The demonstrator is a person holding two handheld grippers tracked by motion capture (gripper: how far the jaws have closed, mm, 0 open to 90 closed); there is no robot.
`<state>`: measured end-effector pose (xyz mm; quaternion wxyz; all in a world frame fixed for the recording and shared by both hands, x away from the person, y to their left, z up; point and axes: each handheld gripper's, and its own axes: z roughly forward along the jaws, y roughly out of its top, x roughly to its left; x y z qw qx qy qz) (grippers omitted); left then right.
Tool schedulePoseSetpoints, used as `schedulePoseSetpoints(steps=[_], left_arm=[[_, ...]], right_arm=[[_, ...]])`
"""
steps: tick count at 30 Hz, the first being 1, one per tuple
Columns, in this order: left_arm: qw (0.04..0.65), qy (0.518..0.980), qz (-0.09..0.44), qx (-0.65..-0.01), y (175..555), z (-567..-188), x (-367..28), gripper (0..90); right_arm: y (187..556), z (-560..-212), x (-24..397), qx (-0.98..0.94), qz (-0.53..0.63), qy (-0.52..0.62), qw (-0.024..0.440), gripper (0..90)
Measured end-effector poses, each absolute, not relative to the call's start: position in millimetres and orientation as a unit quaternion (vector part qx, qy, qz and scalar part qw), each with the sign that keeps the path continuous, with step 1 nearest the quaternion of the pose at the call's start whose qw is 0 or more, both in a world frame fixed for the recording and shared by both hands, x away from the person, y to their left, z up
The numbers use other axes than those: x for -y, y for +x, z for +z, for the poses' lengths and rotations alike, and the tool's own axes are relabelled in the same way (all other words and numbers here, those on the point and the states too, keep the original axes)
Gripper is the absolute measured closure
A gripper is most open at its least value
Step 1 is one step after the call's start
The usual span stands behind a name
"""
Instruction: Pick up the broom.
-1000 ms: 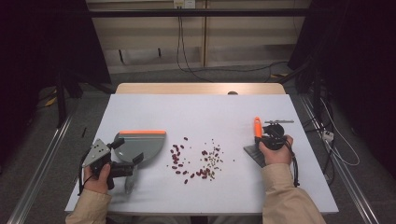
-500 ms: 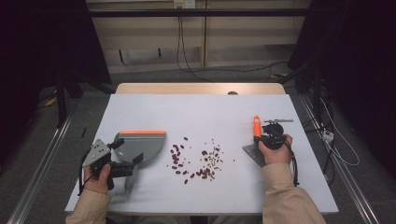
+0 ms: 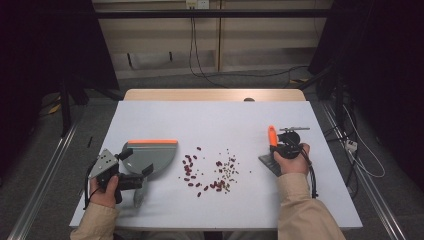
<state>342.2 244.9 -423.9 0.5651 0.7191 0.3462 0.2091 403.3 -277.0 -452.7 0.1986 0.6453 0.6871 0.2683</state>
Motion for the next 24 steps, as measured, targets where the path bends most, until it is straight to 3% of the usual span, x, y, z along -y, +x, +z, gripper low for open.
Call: schedulePoseSetpoints(steps=[4, 24], left_arm=[[0.566, 0.718, 0.209, -0.347, 342.6, -423.7, -244.7, 2.9], [0.568, 0.715, 0.216, -0.345, 342.2, -420.3, -242.8, 2.9]], right_arm=[[399.1, -455.0, 274.3, -0.684, 0.273, 0.639, 0.221, 68.0], [379.0, -421.0, 291.8, -0.642, 0.404, 0.62, 0.2, 71.1]])
